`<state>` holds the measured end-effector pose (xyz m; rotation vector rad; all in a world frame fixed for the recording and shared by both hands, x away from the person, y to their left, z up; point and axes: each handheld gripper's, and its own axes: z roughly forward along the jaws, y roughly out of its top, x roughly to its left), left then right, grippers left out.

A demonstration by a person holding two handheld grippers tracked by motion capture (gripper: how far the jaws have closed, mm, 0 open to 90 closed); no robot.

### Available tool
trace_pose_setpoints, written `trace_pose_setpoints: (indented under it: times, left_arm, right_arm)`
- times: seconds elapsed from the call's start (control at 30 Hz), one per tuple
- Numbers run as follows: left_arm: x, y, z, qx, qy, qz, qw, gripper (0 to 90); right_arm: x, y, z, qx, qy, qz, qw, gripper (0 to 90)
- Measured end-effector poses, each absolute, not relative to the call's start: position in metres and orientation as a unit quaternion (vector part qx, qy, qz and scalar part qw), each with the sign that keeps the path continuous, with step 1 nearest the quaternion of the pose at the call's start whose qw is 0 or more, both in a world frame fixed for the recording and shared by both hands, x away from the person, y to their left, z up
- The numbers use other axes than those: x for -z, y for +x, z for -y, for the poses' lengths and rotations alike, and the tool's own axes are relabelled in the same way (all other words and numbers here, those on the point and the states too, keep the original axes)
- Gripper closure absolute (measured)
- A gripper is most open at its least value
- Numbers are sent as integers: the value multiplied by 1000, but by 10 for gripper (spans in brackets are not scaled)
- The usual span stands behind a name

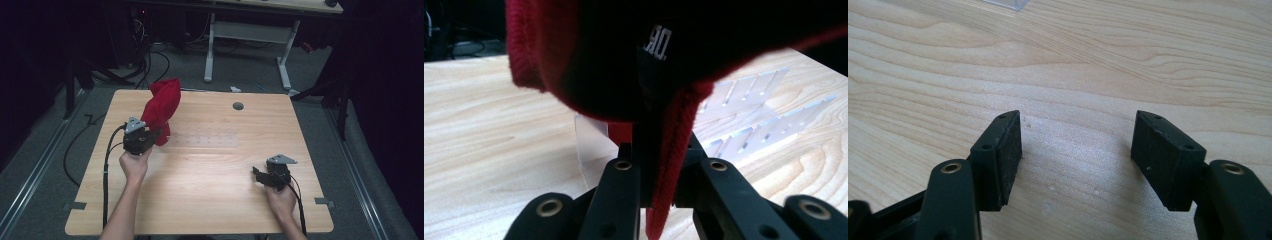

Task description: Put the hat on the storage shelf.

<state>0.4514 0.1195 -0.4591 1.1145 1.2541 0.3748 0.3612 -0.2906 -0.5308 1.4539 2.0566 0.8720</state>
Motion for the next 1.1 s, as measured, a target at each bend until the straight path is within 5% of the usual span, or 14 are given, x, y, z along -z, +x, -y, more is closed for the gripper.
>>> trace_pose_setpoints:
  times: [0.33, 0.7, 1.1]
  left_arm:
    - [466, 446, -128, -140, 480, -577, 646, 765]
    - [473, 433, -132, -145, 482, -587, 634, 442]
    - [481, 415, -137, -139, 483, -593, 629, 365]
  right_arm:
    - [531, 361, 290, -318, 530, -750, 235, 369]
    - [531, 361, 291, -318, 529, -751, 236, 368]
    - [531, 361, 290, -318, 529, -751, 236, 368]
